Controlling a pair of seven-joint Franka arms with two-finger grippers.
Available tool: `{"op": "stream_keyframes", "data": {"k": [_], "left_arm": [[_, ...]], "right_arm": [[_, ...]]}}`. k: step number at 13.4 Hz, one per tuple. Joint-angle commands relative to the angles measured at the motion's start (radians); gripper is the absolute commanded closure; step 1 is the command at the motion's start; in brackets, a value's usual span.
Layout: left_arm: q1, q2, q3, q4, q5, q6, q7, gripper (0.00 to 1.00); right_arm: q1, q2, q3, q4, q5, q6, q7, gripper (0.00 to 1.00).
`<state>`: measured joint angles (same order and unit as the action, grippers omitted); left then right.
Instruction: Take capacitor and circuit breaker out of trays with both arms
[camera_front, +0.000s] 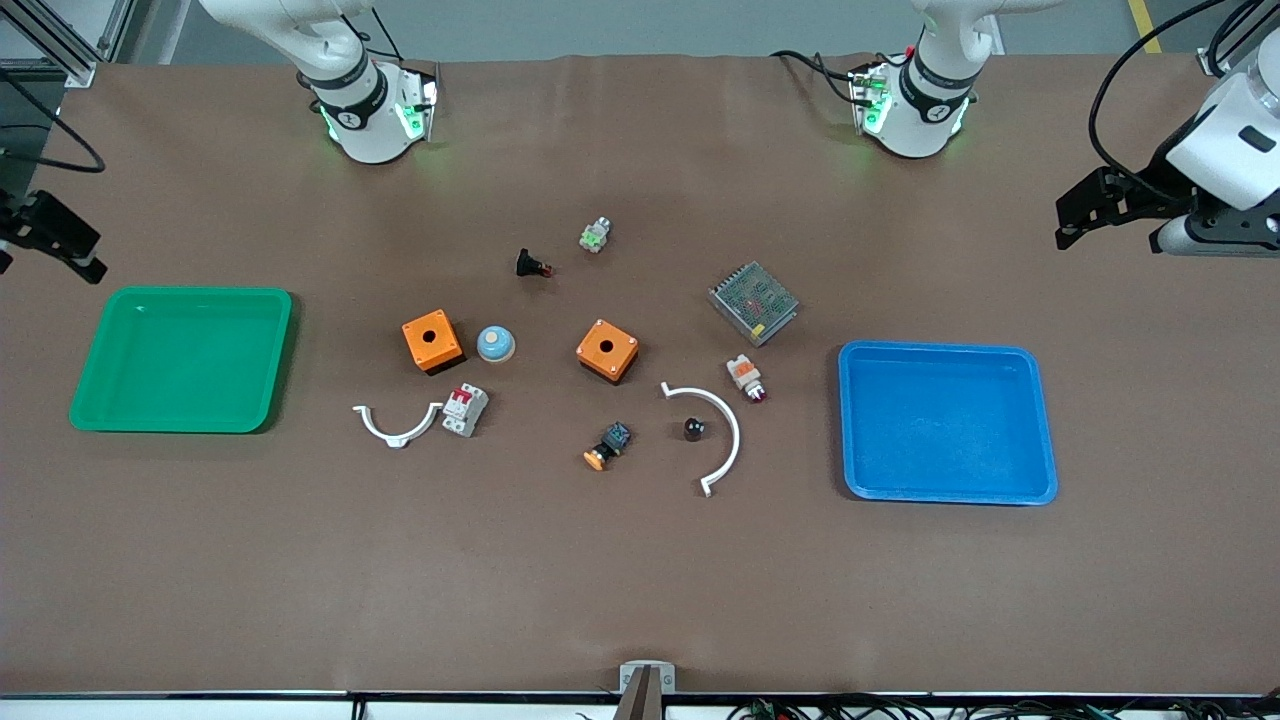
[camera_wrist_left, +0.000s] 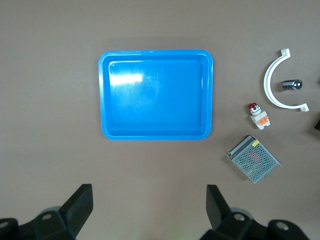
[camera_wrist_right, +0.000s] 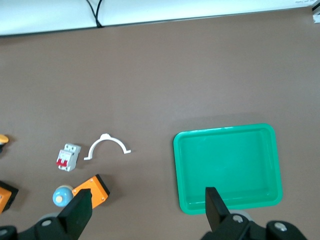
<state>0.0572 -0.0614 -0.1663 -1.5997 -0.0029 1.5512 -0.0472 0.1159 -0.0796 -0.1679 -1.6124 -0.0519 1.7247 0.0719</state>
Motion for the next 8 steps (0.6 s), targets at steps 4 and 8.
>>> {"op": "stream_keyframes", "data": {"k": [4, 8], "left_arm": [[0.042, 0.009, -0.007, 0.038, 0.004, -0.022, 0.013, 0.00], [0.046, 0.012, -0.005, 0.040, 0.004, -0.023, 0.012, 0.00]], "right_arm": [[-0.021, 0.078, 0.013, 0.106, 0.027, -0.043, -0.072, 0.00], [-0.027, 0.067, 0.013, 0.097, 0.027, -0.056, -0.083, 0.00]]}}
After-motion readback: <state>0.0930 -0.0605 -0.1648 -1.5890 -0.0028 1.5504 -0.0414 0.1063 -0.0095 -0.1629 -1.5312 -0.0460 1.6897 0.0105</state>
